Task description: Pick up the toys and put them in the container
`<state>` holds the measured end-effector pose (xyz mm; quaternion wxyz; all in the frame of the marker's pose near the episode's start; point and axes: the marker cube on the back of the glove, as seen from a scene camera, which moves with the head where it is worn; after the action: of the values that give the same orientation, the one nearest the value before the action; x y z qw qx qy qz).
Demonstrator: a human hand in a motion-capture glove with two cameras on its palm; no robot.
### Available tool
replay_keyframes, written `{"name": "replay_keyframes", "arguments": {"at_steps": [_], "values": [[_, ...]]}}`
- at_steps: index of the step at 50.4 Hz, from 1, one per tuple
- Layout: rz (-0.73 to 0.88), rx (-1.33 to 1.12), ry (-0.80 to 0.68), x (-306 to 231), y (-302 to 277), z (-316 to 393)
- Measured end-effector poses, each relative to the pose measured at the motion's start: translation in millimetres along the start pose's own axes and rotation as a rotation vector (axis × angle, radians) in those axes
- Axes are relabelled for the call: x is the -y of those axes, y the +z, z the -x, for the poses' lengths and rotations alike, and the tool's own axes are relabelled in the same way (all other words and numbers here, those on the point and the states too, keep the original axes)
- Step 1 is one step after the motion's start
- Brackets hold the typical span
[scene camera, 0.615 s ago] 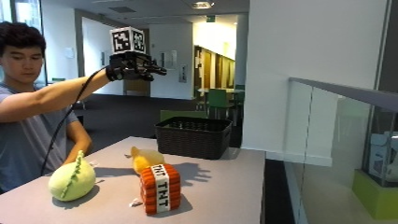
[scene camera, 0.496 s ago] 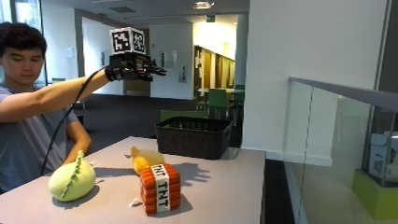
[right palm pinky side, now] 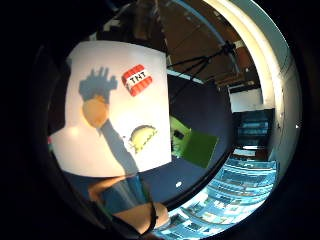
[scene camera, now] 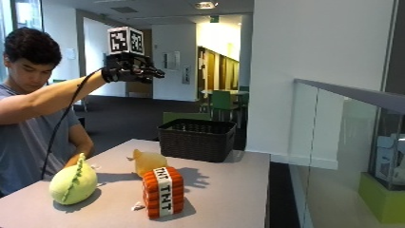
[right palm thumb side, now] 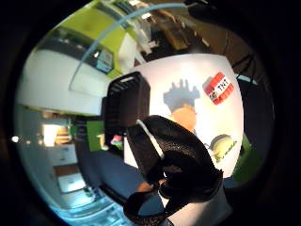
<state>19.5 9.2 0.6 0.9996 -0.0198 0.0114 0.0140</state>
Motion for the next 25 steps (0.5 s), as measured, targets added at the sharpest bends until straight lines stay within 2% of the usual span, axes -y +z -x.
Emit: {"name": "replay_keyframes", "arguments": {"at_steps": [10, 25], "values": [[-0.008, -0.019, 0.008, -8.4, -1.7, -9.5], [-0.074, -0.114, -0.036, -53.3, 0.9, -30.7]]}}
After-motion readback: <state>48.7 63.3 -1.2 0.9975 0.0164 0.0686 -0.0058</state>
